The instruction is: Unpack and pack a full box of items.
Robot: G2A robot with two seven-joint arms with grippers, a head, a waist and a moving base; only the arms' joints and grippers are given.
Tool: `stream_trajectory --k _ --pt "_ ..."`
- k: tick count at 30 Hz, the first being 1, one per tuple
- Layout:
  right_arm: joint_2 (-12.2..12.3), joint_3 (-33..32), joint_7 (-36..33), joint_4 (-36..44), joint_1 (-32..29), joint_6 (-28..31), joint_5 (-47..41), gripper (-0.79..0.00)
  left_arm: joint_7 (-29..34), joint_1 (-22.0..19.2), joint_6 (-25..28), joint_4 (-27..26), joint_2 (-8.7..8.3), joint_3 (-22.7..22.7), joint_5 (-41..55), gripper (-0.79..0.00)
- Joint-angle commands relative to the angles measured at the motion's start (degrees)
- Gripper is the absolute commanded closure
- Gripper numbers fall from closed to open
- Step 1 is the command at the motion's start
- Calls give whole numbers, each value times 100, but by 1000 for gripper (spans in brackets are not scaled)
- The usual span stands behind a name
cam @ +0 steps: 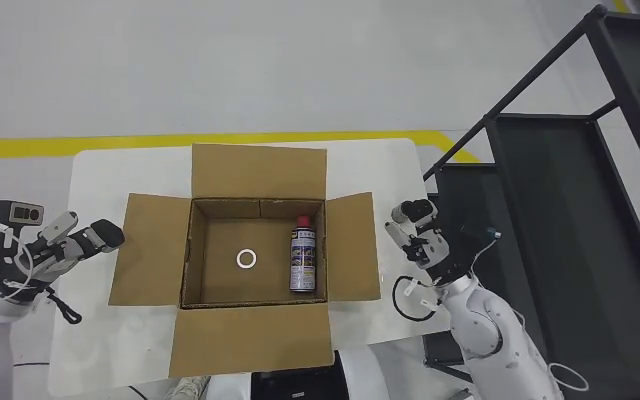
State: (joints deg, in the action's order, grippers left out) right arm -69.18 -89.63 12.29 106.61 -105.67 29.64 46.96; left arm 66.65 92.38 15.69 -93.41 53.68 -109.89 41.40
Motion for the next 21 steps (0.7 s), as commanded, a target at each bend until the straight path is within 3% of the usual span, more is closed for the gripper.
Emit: stream_trajectory --k 1,9,21 --pt "-17 44 147 -183 66 -210 108 -785 0 0 0 0 0 0 0 -785" --pt "-85 307 718 -929 211 -1021 802 -785 0 0 0 0 0 0 0 -785" --pt "-110 349 1127 -1369 240 -1192 1048 -785 0 0 0 0 0 0 0 -785"
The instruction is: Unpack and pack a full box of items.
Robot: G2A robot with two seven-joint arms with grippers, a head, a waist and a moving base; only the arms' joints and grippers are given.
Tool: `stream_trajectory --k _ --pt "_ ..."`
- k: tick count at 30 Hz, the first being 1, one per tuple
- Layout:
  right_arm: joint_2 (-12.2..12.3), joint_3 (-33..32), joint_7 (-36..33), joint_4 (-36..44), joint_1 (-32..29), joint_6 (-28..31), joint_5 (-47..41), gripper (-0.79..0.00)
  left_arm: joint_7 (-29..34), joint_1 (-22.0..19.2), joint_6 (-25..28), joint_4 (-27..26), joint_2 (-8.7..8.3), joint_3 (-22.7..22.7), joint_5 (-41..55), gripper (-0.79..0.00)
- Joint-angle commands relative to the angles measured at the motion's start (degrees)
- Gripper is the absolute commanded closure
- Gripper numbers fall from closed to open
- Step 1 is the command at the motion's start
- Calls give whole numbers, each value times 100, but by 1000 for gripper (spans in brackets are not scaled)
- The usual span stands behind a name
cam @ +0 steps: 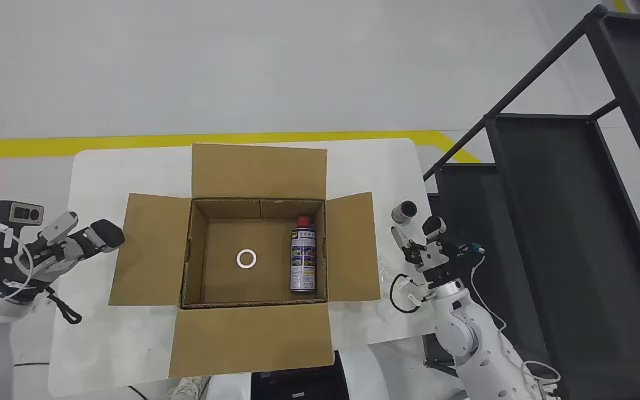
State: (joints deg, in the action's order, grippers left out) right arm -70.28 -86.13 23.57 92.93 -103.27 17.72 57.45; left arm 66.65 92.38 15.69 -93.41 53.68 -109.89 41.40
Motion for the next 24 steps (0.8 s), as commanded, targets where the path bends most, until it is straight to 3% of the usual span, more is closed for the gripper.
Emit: stream_trajectory --k 1,10,12,13,16,24 --pt "0 -1 0 0 0 0 -1 -785 0 0 0 0 0 0 0 -785" --pt "1 -2 -16 -3 12 -18 19 -785 0 0 0 0 0 0 0 -785" --pt "-8 -49 17 -147 178 -320 134 -785 0 0 0 0 0 0 0 -785" --pt "-15 -65 161 -277 304 -710 444 -785 0 0 0 0 0 0 0 -785" --pt "-37 113 627 -880 668 -1144 1200 -785 0 0 0 0 0 0 0 -785" --pt "-152 477 1542 -2755 1688 -1496 1515 -785 0 0 0 0 0 0 0 -785"
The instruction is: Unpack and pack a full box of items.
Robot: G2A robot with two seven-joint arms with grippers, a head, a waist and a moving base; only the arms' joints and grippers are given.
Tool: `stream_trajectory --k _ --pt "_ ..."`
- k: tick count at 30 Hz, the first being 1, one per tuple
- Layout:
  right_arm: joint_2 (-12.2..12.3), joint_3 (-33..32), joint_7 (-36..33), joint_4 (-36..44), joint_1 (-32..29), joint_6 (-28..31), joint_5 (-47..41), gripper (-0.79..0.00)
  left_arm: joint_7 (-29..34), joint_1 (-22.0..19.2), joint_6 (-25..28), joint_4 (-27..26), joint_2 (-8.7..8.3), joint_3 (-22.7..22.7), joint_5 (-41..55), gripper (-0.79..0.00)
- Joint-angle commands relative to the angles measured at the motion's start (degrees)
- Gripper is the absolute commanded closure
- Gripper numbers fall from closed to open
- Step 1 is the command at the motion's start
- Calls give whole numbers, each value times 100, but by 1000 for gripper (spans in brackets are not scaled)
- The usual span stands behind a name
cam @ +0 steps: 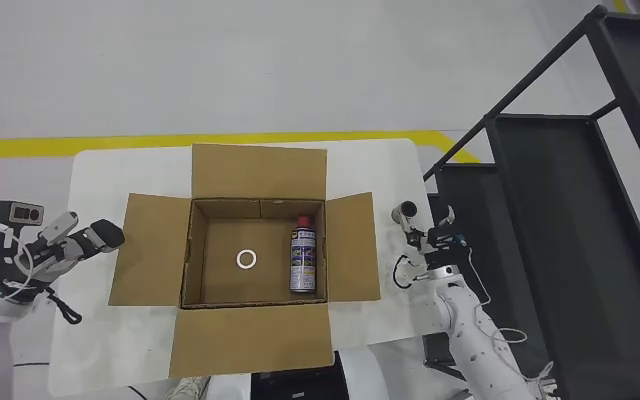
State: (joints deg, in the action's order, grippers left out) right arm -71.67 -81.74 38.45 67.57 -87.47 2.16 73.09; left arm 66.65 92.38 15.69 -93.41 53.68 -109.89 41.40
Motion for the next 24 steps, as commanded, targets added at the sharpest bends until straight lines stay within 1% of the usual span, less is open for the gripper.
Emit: stream_trajectory --k 1,2,8,12,18,24 --pt "-27 68 104 -444 217 77 -80 -785 0 0 0 0 0 0 0 -785" --pt "-36 111 115 -656 341 -1 30 -785 0 0 0 0 0 0 0 -785" --pt "-128 417 355 -1609 921 481 -33 -785 0 0 0 0 0 0 0 -785" --pt "-192 554 490 -2162 1272 539 -67 -785 0 0 0 0 0 0 0 -785" --pt "-273 682 386 -2886 1731 562 -144 -785 0 0 0 0 0 0 0 -785" --pt "-345 788 269 -3331 2000 739 -269 -785 0 0 0 0 0 0 0 -785"
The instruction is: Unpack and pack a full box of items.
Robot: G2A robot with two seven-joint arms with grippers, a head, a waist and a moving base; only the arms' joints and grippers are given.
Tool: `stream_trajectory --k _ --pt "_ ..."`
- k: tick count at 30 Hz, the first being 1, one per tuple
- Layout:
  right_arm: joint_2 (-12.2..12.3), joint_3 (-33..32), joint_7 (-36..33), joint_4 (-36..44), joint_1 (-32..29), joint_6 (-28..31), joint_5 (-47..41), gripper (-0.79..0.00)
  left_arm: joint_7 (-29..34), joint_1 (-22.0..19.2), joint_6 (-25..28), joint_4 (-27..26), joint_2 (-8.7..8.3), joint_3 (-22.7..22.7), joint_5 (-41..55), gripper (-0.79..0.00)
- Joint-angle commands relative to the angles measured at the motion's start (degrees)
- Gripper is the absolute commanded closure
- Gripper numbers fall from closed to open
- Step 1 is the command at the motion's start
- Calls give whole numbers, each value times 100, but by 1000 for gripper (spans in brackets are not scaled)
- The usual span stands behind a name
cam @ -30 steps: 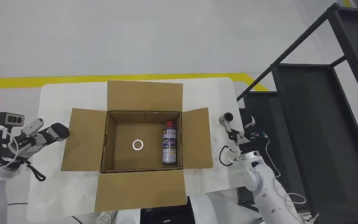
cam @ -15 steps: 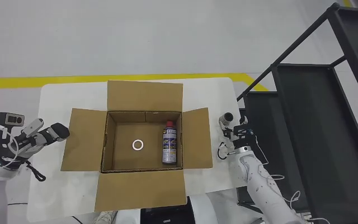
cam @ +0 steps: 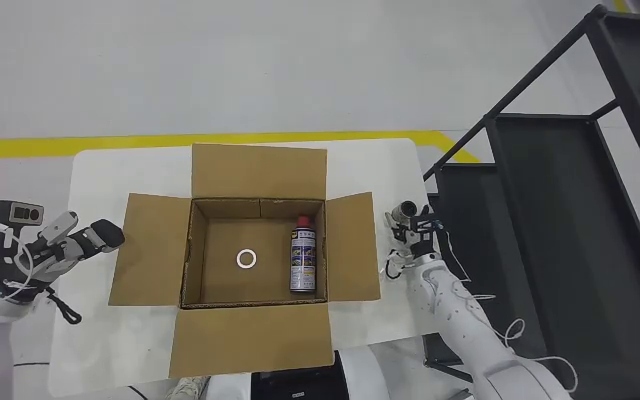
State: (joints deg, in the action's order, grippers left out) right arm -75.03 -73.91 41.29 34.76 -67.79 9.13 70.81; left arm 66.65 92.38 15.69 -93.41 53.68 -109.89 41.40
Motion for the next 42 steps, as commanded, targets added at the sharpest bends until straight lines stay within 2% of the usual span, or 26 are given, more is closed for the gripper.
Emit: stream_trajectory --k 1,5,6,8,9,10,17,23,27,31,37,42 --pt "-17 9 -13 -108 75 68 -66 -785 0 0 0 0 0 0 0 -785" --pt "-39 19 -12 -302 236 195 -144 -785 0 0 0 0 0 0 0 -785" --pt "-42 24 -13 -339 267 221 -148 -757 0 0 0 0 0 0 0 -785" --pt "-47 33 -30 -407 316 262 -153 -345 0 0 0 0 0 0 0 -785" --pt "-50 36 -42 -434 337 290 -163 -203 0 0 0 0 0 0 0 -785" --pt "-51 40 -52 -460 356 304 -160 0 0 0 0 0 0 0 0 -785" --pt "-45 -19 -105 -560 387 451 -316 0 0 0 0 0 0 0 0 -785" --pt "54 -197 200 -64 59 809 -395 0 0 0 0 0 0 0 0 -785" --pt "202 -545 530 822 -452 852 -410 0 0 0 0 0 0 0 0 -785" --pt "353 -1028 549 2249 -1261 870 -465 0 0 0 0 0 0 0 0 -785" --pt "483 -1711 -108 4343 -2464 931 -778 0 0 0 0 0 0 0 0 -785" --pt "527 -2067 -601 5087 -2926 1243 -1182 0 0 0 0 0 0 0 0 -785"
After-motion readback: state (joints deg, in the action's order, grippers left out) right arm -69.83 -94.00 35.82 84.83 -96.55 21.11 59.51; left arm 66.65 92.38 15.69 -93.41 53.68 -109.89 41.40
